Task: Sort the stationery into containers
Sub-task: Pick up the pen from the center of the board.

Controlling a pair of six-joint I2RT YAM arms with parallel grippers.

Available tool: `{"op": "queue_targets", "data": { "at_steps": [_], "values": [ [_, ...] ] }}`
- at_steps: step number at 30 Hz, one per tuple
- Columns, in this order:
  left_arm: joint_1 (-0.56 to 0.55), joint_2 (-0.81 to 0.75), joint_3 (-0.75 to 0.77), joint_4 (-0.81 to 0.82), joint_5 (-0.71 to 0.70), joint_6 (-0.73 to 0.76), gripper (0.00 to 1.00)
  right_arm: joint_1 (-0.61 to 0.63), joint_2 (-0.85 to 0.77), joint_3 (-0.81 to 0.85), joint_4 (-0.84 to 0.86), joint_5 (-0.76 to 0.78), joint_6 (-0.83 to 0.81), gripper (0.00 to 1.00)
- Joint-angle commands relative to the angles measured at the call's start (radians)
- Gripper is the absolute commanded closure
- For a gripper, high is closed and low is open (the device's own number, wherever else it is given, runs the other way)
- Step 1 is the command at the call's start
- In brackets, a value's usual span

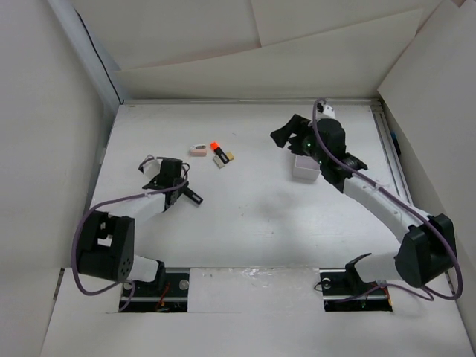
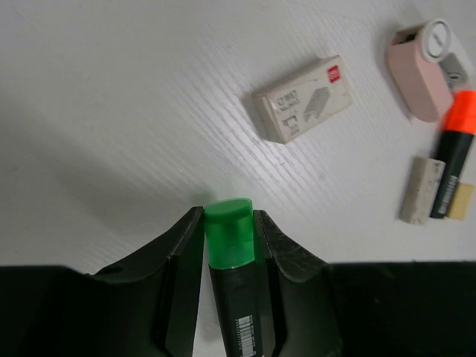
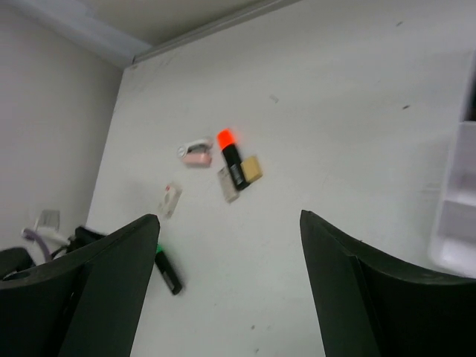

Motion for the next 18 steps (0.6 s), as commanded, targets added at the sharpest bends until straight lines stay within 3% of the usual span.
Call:
{"op": "queue_targets", "data": {
  "at_steps": [1,3,5,6,9,11,12,13,17,18],
  "values": [
    [0.002,-0.09,-0.052,0.103,0.071,0.067,1.0,0.097,-0.028,0.003,0.02,-0.068,0.001,0.18],
    [0.002,-0.122,-0.077,0.177,0.108,0.087,1.0,0.139,-0.018,-0.007,0.02,-0.086,0.001,0.2],
    [0.002,-0.167,-0.108,0.223,0.156,0.114,1.0,0.18,-0.006,-0.02,0.03,-0.126,0.001,0.32],
    [0.002,-0.178,-0.108,0.266,0.176,0.124,1.0,0.191,0.005,-0.03,0.044,-0.142,0.001,0.57],
    [0.002,-0.211,-0.135,0.336,0.249,0.158,1.0,0.225,0.026,-0.03,0.044,-0.221,-0.013,0.87],
    [0.002,-0.224,-0.144,0.366,0.306,0.173,1.0,0.248,0.038,-0.039,0.075,-0.284,-0.032,0.87],
    [0.002,-0.233,-0.185,0.469,0.367,0.187,1.0,0.276,0.051,-0.052,0.119,-0.372,-0.041,0.69],
    [0.002,-0.233,-0.186,0.47,0.368,0.187,1.0,0.276,0.063,-0.052,0.119,-0.373,-0.041,0.69],
    [0.002,-0.224,-0.215,0.577,0.476,0.187,1.0,0.285,0.119,-0.052,0.203,-0.453,-0.021,0.36],
    [0.002,-0.215,-0.215,0.591,0.516,0.187,1.0,0.285,0.138,-0.04,0.204,-0.462,-0.021,0.32]
  ]
}}
